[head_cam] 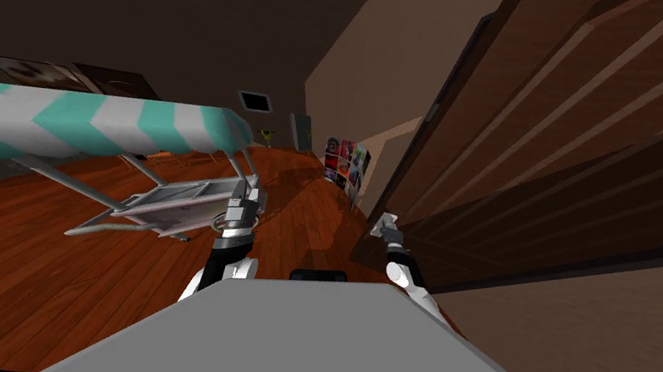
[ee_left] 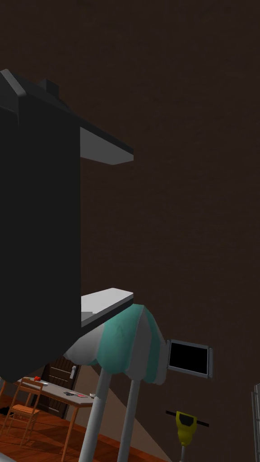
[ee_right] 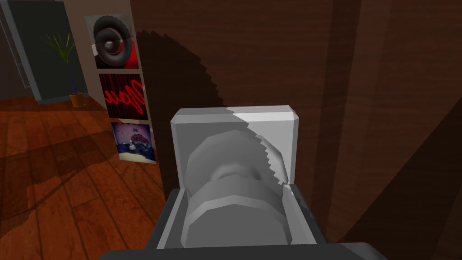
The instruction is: Pull the door open
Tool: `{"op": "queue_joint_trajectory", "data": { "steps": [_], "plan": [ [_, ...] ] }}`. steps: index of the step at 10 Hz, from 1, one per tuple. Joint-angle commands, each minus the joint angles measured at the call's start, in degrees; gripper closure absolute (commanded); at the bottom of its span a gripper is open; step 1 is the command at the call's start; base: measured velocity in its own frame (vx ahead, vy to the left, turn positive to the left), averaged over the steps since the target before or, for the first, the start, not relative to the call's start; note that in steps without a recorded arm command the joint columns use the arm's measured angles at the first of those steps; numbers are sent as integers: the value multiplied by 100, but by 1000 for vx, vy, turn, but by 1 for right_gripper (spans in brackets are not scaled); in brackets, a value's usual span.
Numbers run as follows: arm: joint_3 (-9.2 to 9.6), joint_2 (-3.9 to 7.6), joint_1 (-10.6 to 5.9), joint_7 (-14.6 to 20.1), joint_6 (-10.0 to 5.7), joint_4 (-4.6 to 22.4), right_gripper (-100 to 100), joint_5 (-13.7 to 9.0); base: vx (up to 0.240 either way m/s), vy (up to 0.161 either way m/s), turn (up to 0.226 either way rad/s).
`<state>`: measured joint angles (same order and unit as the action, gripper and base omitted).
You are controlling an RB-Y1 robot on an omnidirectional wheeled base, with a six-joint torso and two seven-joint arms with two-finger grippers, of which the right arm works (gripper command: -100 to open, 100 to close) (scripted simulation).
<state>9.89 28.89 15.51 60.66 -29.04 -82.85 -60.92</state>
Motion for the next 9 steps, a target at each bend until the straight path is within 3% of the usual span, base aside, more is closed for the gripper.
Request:
{"op": "queue_joint_trajectory", "data": {
  "steps": [1,8,9],
  "plan": [
    [81,96,85,109,-80,-73,100,41,-174,-28,96],
    [584,728,614,758,-517,-456,100,286,-192,-37,105],
    [551,675,579,691,-461,-419,100,267,-84,-2,17]
  ]
}}
